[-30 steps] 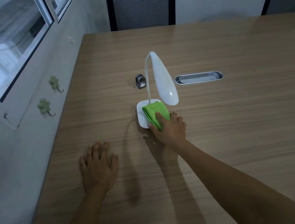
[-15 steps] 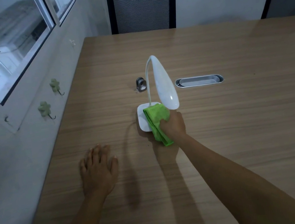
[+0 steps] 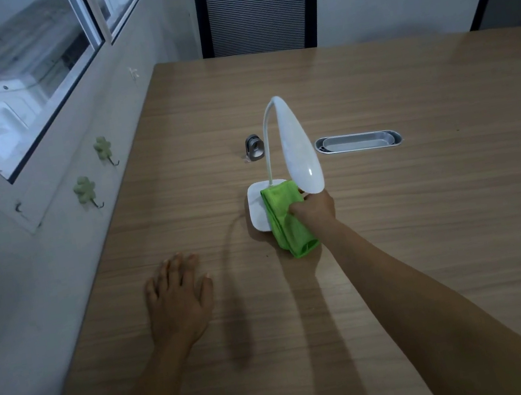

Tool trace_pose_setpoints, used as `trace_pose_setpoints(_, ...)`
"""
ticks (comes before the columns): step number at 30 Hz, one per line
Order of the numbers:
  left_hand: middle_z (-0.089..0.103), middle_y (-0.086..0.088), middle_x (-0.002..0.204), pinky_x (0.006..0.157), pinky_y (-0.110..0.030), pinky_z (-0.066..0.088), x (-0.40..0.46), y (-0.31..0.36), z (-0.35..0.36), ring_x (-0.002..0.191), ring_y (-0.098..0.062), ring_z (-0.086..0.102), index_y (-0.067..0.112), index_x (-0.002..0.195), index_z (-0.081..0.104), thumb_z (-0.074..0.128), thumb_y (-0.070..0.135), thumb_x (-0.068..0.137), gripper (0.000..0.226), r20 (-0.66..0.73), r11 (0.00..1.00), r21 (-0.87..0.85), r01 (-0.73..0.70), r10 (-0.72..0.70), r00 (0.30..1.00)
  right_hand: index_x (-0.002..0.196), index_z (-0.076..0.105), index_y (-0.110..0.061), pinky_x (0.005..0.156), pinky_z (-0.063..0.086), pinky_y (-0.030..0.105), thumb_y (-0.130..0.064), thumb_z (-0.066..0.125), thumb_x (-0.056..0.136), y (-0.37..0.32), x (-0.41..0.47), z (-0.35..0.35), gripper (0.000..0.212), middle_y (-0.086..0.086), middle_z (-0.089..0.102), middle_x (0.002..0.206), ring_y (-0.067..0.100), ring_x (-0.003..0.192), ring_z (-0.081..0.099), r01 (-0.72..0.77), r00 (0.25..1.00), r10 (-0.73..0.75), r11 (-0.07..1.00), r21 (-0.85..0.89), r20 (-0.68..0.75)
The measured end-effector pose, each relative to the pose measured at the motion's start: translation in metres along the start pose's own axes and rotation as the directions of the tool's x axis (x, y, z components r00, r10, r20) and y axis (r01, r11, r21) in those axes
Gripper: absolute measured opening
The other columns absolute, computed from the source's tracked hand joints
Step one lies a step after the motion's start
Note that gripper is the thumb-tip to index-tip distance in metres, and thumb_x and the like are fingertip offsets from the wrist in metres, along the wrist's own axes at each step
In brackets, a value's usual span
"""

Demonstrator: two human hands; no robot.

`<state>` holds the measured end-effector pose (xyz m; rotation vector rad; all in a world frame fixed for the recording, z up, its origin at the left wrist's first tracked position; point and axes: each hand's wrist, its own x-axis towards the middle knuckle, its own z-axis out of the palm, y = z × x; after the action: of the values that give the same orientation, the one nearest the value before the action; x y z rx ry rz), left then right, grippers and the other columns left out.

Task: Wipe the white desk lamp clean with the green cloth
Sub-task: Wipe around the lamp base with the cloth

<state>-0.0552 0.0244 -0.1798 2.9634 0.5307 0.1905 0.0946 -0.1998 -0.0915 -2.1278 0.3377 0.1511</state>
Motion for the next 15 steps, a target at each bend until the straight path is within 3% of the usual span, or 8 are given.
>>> trace_pose_setpoints(3,0.049,-0.004,0.145,0.109,-0.049,0.029,0.000,0.000,-0.001,0.136,-0.027,0.041,0.028,0.134,0.049,0.026,0.052,0.084,0.060,-0.003,1.000,-0.002,-0.003,0.003,1.000,0.104,0.060,-0.004,0.078,0.050,0.037,-0.005,0.059,0.077,-0.002,-0.005,-0.001,0.026,0.006,0.056,0.086,0.030,0.087,0.058,0.085,0.995,-0.086,0.996,-0.014,-0.040)
trace_pose_setpoints(5,0.049,-0.005,0.144,0.109,-0.050,0.029,0.000,0.000,-0.001,0.135,-0.028,0.041,0.028,0.133,0.050,0.026,0.052,0.084,0.060,-0.008,1.000,-0.008,-0.007,0.006,1.000,0.103,0.063,-0.007,0.080,0.048,0.037,-0.015,0.057,0.080,-0.002,-0.011,0.002,0.025,0.012,0.062,0.097,0.034,0.096,0.060,0.166,0.983,-0.171,0.983,-0.074,-0.065)
trace_pose_setpoints(7,0.049,-0.005,0.144,0.109,-0.050,0.029,-0.001,0.001,-0.002,0.135,-0.028,0.041,0.027,0.133,0.050,0.026,0.052,0.084,0.060,-0.013,1.000,-0.011,-0.009,0.009,1.000,0.107,0.064,-0.009,0.074,0.042,0.034,-0.034,0.046,0.078,-0.001,-0.015,0.010,0.042,0.014,0.063,0.107,0.034,0.100,0.059,0.237,0.966,-0.254,0.947,-0.215,-0.053)
trace_pose_setpoints(9,0.049,-0.004,0.145,0.109,-0.050,0.029,-0.001,0.001,-0.002,0.135,-0.027,0.041,0.028,0.134,0.049,0.026,0.052,0.084,0.060,-0.013,1.000,-0.007,-0.006,0.006,1.000,0.105,0.064,-0.009,0.067,0.035,0.031,-0.041,0.030,0.071,-0.001,-0.017,0.015,0.058,0.013,0.063,0.103,0.034,0.095,0.059,0.306,0.941,-0.338,0.873,-0.380,-0.020)
trace_pose_setpoints(10,0.049,-0.004,0.145,0.109,-0.050,0.029,-0.001,0.001,-0.002,0.135,-0.027,0.041,0.028,0.134,0.049,0.026,0.052,0.084,0.060,-0.014,1.000,-0.004,-0.006,0.006,1.000,0.100,0.065,-0.009,0.063,0.036,0.032,-0.037,0.033,0.075,-0.001,-0.019,0.017,0.049,0.013,0.064,0.097,0.034,0.089,0.060,0.352,0.914,-0.406,0.803,-0.482,-0.008)
trace_pose_setpoints(12,0.049,-0.004,0.144,0.109,-0.050,0.030,-0.001,0.001,-0.002,0.135,-0.027,0.042,0.028,0.134,0.049,0.026,0.052,0.084,0.060,-0.014,1.000,-0.004,-0.005,0.005,1.000,0.081,0.069,-0.011,0.051,0.037,0.029,-0.016,0.070,0.066,0.003,-0.019,0.021,0.016,0.011,0.063,0.073,0.030,0.063,0.061,0.379,0.857,-0.516,0.644,-0.664,-0.011)
trace_pose_setpoints(13,0.049,-0.004,0.145,0.109,-0.050,0.030,0.000,0.001,-0.002,0.135,-0.028,0.041,0.028,0.134,0.049,0.026,0.052,0.084,0.060,-0.011,1.000,-0.006,-0.005,0.005,1.000,0.074,0.070,-0.012,0.045,0.037,0.027,-0.009,0.079,0.053,0.006,-0.020,0.024,0.023,0.008,0.060,0.063,0.027,0.053,0.058,0.368,0.845,-0.535,0.580,-0.727,0.001)
trace_pose_setpoints(15,0.048,-0.003,0.145,0.109,-0.050,0.029,0.000,0.001,-0.002,0.136,-0.028,0.040,0.028,0.134,0.048,0.025,0.052,0.084,0.060,-0.008,1.000,-0.006,-0.007,0.007,1.000,0.074,0.072,-0.014,0.045,0.042,0.025,-0.007,0.083,0.046,0.013,-0.020,0.029,0.030,0.005,0.060,0.059,0.024,0.050,0.058,0.380,0.835,-0.549,0.514,-0.769,0.045)
